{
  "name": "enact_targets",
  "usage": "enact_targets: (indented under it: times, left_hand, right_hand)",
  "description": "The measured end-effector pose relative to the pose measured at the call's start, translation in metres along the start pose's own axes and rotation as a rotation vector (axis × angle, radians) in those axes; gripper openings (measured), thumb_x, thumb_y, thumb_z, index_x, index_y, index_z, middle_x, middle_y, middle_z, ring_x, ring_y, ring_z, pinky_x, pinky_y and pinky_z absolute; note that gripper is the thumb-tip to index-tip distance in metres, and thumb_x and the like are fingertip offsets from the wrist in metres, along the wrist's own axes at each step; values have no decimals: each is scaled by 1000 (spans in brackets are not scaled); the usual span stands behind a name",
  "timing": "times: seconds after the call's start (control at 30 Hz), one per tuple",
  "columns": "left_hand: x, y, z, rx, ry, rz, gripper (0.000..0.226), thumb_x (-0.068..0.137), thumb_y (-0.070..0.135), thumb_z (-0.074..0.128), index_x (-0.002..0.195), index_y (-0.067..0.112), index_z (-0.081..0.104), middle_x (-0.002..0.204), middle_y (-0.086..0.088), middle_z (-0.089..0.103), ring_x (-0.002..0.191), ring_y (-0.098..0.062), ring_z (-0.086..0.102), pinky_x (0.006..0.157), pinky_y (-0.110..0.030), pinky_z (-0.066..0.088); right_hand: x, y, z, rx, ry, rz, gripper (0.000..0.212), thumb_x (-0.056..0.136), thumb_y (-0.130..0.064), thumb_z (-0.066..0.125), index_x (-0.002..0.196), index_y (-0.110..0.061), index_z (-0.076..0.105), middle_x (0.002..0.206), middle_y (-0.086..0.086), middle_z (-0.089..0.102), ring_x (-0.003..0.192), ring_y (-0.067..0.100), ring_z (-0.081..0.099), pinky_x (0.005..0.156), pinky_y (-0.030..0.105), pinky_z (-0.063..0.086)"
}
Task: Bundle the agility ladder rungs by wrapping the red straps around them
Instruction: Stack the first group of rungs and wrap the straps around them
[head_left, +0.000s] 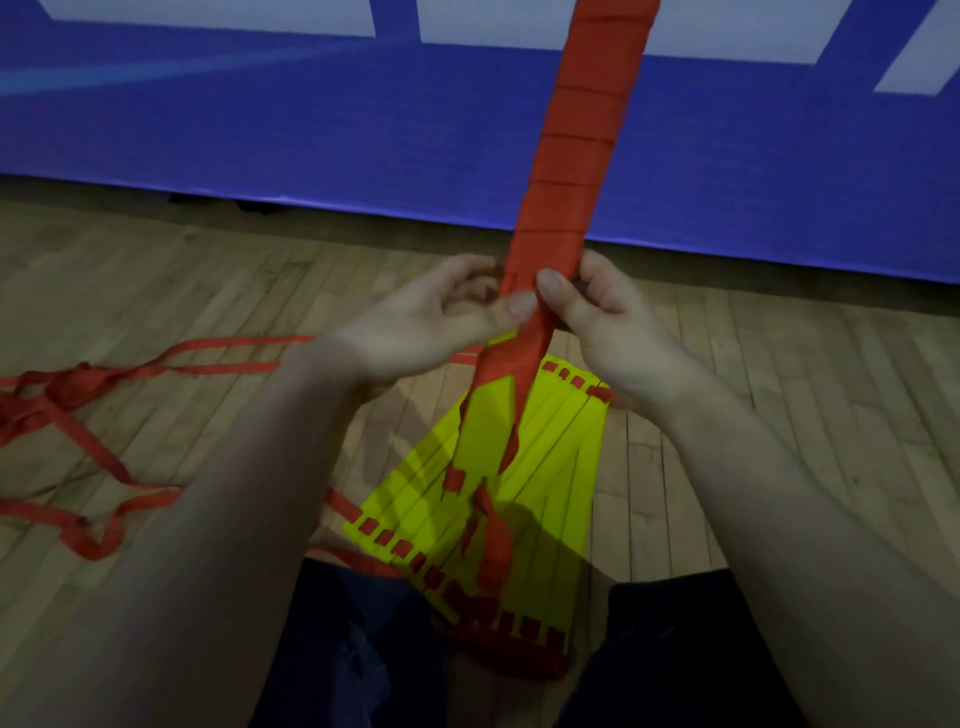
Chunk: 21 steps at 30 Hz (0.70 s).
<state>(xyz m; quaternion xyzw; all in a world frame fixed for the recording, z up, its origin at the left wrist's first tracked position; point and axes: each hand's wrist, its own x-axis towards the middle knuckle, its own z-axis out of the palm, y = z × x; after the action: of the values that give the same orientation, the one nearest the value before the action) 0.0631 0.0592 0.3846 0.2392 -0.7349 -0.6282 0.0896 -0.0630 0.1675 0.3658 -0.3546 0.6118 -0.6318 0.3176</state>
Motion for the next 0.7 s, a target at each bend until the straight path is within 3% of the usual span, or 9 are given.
enact_targets:
  times: [0.07,0.17,0.3,0.37,0.5,0.57,0.63,0.7]
  left_hand:
    - [1,-7,-2,91,-83,-16,96,63,42,85,142,25,34,115,-13,65,95,-19,69,80,-31,56]
    - [3,-8,-6,321,-22,53,100,56,52,84,141,31,36,95,-11,66,77,-14,67,74,-35,54]
    - [3,-6,-1,655,86,146,89,62,52,79,140,30,41,113,2,65,98,-11,64,88,-30,52]
    - [0,-3,2,713,143,156,76,67,49,78,133,27,48,108,4,63,96,-11,62,83,-28,51]
    - [0,2,5,1119,304,217,55,71,63,67,103,19,59,91,-2,61,87,-22,58,67,-32,41]
    - [0,4,6,1026,307,301,50,70,64,67,87,17,64,75,3,58,73,-11,54,62,-30,39]
    - [1,6,6,832,271,387,39,71,53,74,73,14,67,57,7,50,58,0,48,54,-16,32]
    - [2,8,4,726,228,432,27,72,39,80,69,15,68,52,11,49,55,6,48,53,-10,30]
  right_hand:
    - [0,-3,-1,4,24,-8,16,100,-7,45,114,-5,52,96,2,63,91,15,61,89,30,51]
    - [-1,-4,-1,2,78,-20,18,100,-8,45,115,-2,53,98,5,63,92,16,61,89,30,52]
    - [1,1,-1,-50,170,-18,19,101,-17,48,112,-4,56,103,13,64,97,23,61,98,47,48]
    - [3,2,0,-55,204,-19,21,100,-23,50,109,-6,57,103,18,66,97,27,62,96,52,48]
    - [5,8,1,-128,250,-37,29,87,-40,52,104,-17,57,105,17,68,99,32,65,92,55,48]
    - [5,13,0,-172,240,-39,27,90,-38,52,107,-18,57,106,14,69,100,30,65,92,54,49]
    - [6,15,0,-187,234,-53,17,95,-29,53,106,-16,56,104,15,68,98,31,65,90,56,49]
    - [6,18,3,-189,218,-64,10,96,-23,54,103,-16,55,103,19,68,97,34,65,87,56,49]
